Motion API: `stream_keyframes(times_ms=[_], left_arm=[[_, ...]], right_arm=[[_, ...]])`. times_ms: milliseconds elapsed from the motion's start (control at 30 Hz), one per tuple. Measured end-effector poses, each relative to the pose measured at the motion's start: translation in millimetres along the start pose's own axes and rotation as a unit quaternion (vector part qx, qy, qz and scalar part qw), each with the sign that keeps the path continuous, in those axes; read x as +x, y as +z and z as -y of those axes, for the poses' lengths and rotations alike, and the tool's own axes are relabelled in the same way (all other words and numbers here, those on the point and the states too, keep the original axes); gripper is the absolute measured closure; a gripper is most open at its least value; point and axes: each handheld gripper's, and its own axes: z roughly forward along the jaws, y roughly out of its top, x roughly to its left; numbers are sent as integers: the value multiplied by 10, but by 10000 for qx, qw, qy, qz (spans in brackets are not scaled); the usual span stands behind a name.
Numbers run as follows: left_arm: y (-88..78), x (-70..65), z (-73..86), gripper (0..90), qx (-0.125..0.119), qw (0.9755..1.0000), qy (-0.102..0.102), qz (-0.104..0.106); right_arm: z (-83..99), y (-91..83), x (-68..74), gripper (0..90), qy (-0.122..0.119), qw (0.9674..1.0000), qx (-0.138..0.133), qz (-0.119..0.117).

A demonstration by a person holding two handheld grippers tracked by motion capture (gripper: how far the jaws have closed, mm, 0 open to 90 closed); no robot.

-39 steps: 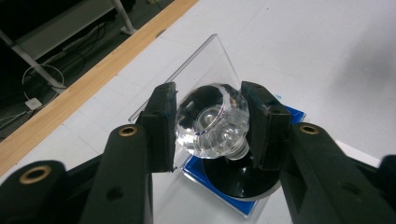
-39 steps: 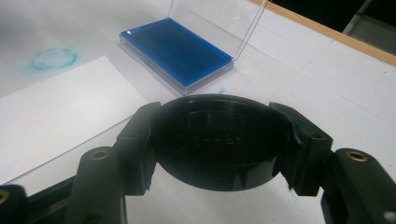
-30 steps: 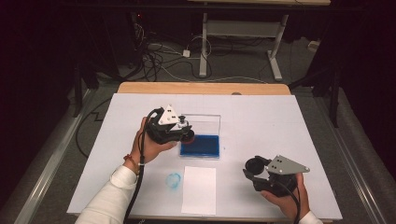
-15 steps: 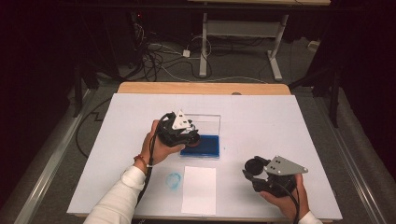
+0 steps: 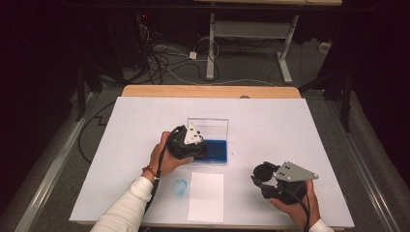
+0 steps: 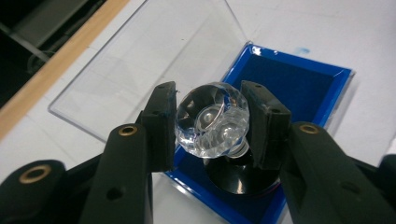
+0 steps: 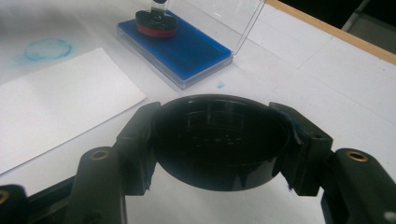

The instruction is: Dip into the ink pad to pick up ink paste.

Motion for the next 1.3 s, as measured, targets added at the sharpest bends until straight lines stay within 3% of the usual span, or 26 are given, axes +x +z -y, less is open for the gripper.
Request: stream_keyframes(times_ms=[333,500,667,867,967,1100,1300], left_arm=[[-3,-45,38,560,-63,9999,138,12],[-11,-112,61,557,-98,9994,314,-114],[-7,-119,84,556,-179,9994,259,-124],[6,-104,66,558,-140,9993,330,-141],[-9,-50,57,559,-120,9998,182,-39],[-67,75,74,561,-333,9994,-124,-28],[4,55,70,561,-161,9998,45,-93]], right_arm=[[2,9,14,385,-33,10000,16,-56],[1,13,21,385,-38,10000,32,-74],[1,18,33,385,-64,9999,54,-106],[3,23,31,385,-42,9999,59,-134],[2,15,27,385,-21,9999,38,-115],[7,19,23,384,-20,9999,54,-117],[5,28,27,385,-34,9999,73,-124]])
